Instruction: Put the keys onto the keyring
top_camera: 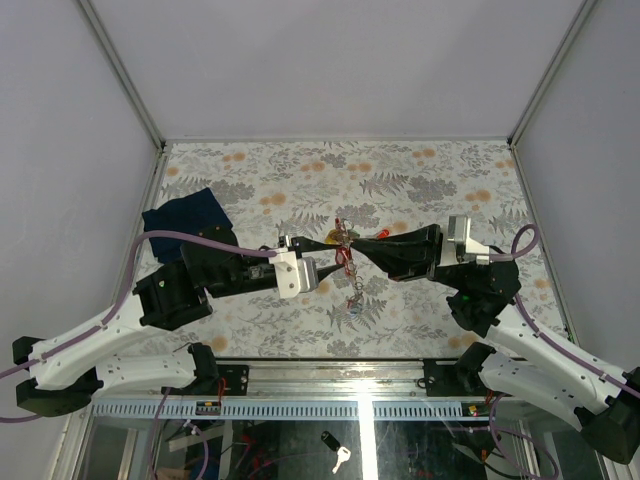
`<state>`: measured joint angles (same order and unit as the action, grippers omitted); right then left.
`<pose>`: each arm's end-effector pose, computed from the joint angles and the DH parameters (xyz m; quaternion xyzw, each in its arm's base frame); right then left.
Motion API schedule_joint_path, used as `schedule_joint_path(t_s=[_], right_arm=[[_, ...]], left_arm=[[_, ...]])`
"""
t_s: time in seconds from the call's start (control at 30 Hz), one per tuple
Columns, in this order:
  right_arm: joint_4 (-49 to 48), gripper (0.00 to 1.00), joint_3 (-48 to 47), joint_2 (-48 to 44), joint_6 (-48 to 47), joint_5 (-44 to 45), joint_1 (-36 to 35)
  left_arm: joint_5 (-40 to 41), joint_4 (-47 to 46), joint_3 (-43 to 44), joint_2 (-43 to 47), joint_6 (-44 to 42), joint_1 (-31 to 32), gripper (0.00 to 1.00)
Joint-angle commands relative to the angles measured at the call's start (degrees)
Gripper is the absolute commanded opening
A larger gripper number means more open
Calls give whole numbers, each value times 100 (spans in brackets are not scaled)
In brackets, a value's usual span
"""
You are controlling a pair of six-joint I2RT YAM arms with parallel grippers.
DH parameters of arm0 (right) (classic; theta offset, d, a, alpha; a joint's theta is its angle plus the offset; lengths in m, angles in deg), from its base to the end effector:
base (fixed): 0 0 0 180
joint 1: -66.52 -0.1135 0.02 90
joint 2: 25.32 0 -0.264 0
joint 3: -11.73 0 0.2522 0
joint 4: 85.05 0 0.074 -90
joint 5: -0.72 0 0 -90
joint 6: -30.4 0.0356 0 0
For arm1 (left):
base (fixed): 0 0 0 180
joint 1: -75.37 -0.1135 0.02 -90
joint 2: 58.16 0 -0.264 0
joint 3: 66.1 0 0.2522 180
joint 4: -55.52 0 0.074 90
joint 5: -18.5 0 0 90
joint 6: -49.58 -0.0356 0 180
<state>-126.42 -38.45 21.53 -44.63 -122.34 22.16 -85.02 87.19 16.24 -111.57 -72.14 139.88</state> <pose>0.1044 0.1293 0.3938 -0.3476 0.2905 0.5331 0.7145 0.0751 -0.1768 0.4423 0.5893 0.4194 -0.2751 0.6333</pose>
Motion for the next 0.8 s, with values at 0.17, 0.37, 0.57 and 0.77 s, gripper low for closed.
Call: schedule_joint_path(t_s=[0.17, 0.37, 0.57, 0.77], right_arm=[[-422, 0, -190, -123, -34, 196, -33], [-415, 0, -158, -139, -48, 168, -32], [-272, 0, -154, -196, -223, 129, -33], [-122, 0, -169, -226, -483, -131, -36]], left_arm=[[92, -319, 164, -2, 84, 22, 19], [234, -358, 164, -40, 112, 23, 19], [289, -412, 184, -8, 190, 21, 31], [158, -746, 83, 70, 345, 22, 31]])
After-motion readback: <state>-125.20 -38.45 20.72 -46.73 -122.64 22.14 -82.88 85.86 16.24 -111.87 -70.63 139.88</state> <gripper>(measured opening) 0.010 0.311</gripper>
